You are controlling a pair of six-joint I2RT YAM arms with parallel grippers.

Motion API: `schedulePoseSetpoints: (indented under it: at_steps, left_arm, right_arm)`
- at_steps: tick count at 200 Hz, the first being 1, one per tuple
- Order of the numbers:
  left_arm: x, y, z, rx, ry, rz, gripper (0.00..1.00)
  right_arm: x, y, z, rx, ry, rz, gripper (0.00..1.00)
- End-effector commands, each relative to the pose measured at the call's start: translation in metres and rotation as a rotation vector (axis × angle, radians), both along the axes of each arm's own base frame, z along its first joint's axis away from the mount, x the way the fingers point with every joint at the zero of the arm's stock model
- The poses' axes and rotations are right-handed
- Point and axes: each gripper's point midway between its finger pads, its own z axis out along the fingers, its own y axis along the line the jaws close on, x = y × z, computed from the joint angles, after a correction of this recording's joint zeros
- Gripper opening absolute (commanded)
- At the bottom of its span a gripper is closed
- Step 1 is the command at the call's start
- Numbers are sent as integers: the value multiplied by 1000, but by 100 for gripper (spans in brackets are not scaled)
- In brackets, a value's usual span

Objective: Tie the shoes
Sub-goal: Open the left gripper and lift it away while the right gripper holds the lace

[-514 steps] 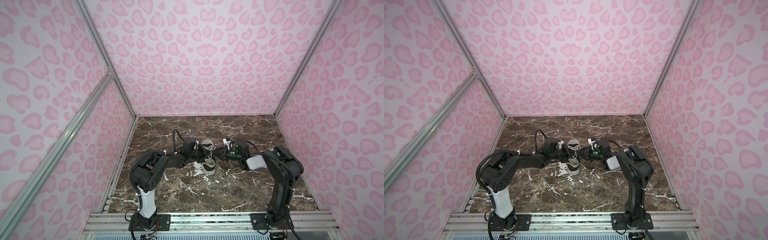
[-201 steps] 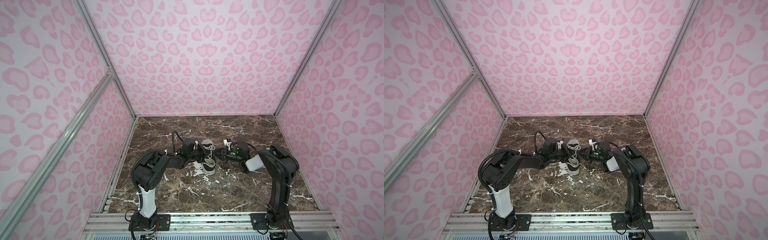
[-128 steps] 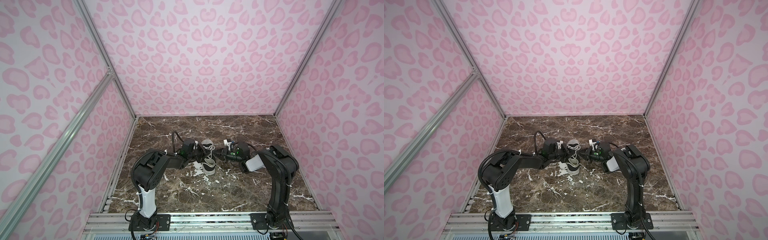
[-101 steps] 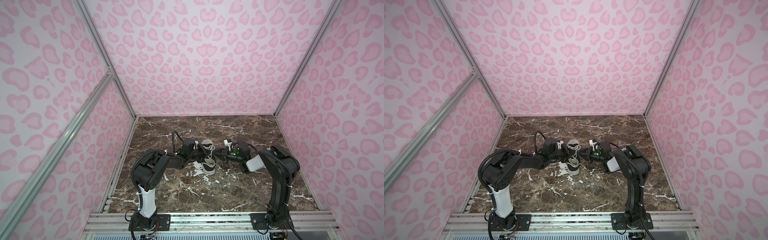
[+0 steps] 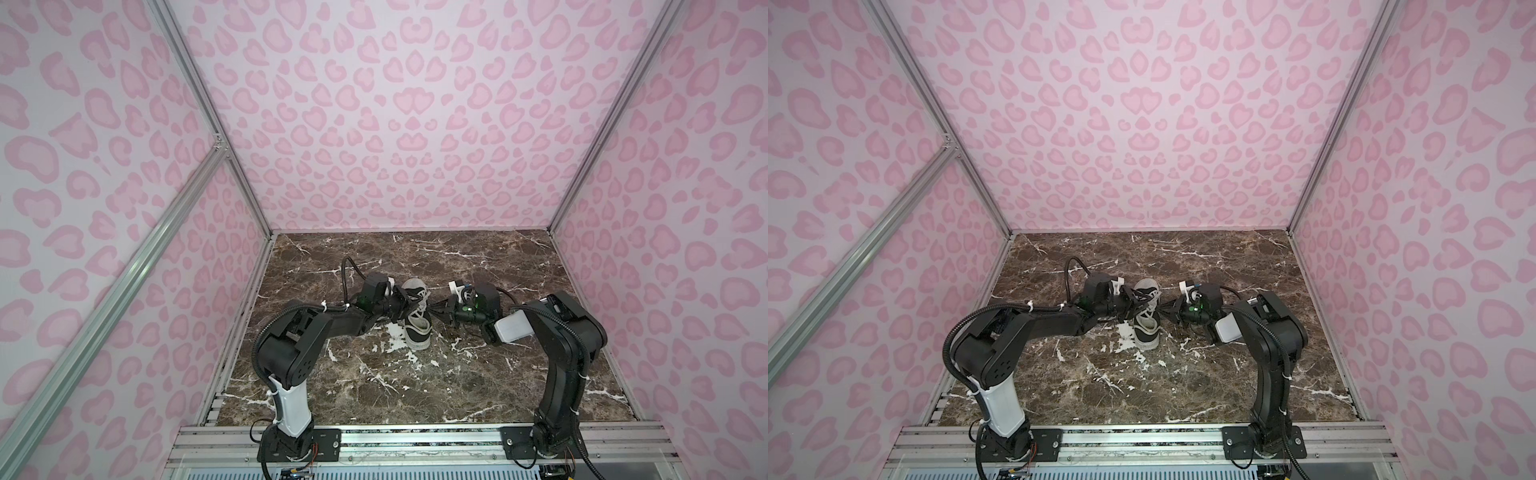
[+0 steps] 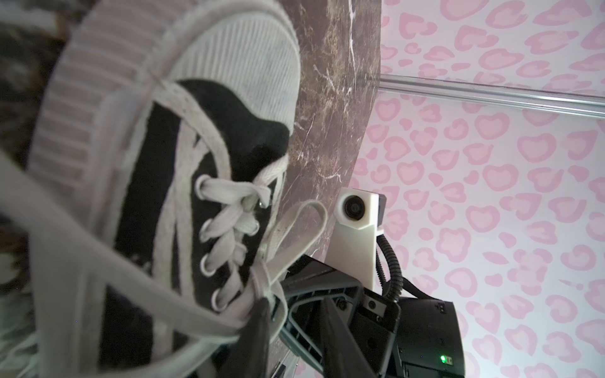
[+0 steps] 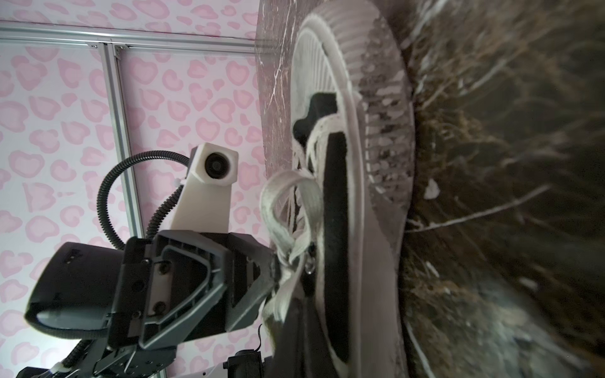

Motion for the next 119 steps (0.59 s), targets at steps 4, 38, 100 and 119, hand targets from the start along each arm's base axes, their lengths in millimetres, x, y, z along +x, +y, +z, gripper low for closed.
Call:
schedulePoseSetpoints:
  at_steps: [4,38,100,119]
  left_arm:
    - [5,14,2,154,-52,-15,33]
    - [13,25,10,432,-130,-128,46]
    - [32,-5,20,694,-331,-395,61]
    - [33,-18,17,730,-366,-452,63]
  right_arm:
    - [0,-2,-2,-25,-13,4,0]
    - [-1,-2,-1,-28,-14,9,0]
    - [1,-1,2,-25,-22,11,0]
    - [1,-1,2,-24,-20,11,0]
